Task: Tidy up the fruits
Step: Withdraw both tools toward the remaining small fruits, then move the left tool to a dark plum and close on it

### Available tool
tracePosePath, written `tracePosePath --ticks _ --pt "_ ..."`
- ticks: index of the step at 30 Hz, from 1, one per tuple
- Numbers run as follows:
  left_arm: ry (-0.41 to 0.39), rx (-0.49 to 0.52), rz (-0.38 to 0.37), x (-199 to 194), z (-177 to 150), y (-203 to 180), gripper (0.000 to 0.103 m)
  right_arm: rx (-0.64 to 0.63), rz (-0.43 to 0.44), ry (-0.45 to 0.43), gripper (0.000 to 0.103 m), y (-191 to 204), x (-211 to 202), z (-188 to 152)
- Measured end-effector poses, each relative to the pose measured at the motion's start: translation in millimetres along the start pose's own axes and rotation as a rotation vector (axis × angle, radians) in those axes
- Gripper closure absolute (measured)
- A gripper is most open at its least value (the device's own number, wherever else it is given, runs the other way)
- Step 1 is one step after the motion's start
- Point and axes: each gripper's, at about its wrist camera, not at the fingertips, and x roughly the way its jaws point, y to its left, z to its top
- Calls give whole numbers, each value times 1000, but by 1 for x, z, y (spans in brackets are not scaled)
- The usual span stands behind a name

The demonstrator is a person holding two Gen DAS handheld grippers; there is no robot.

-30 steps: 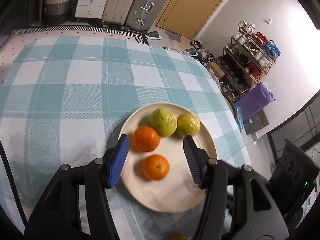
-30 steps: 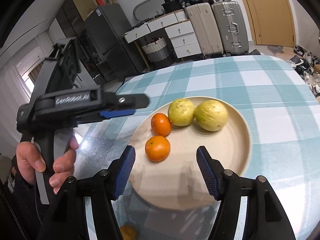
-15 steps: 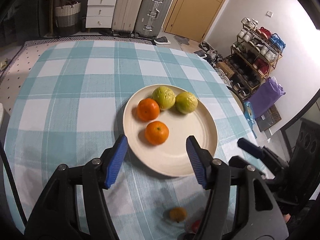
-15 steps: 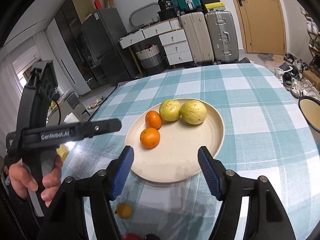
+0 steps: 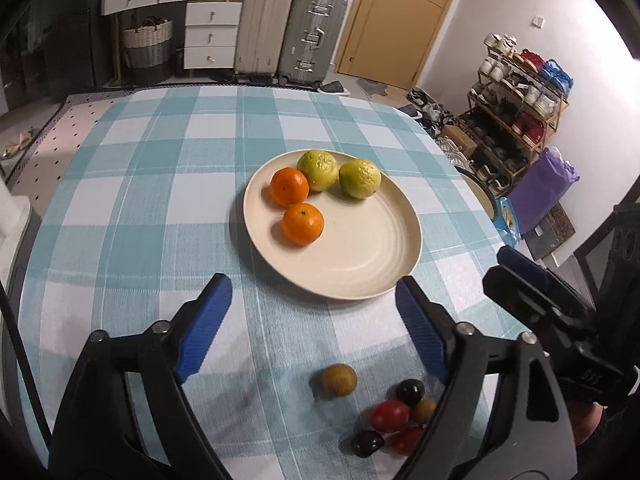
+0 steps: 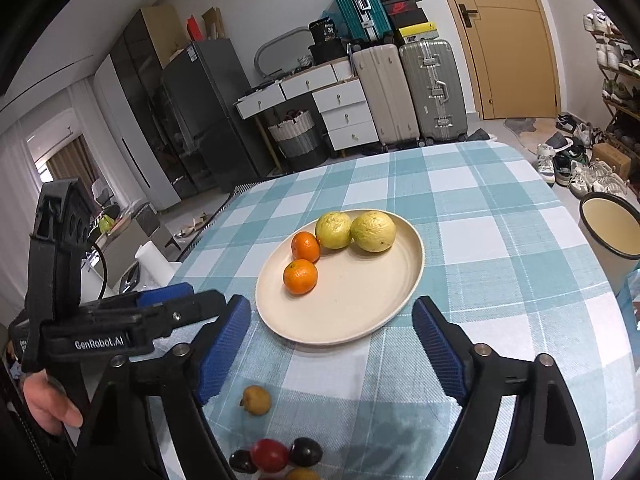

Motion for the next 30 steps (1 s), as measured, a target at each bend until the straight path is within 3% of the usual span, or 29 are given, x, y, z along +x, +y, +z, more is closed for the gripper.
tracePosePath --ticks 7,15,30 --pt "-41 -4 34 -14 -15 -3 2 -4 5 -9 12 0 -11 -7" --pt "-18 4 37 -20 -36 -6 1 -17 12 -10 2 5 -25 -21" --pt "39 40 18 -23 -87 -4 1 -50 -3 -5 0 10 -49 -50"
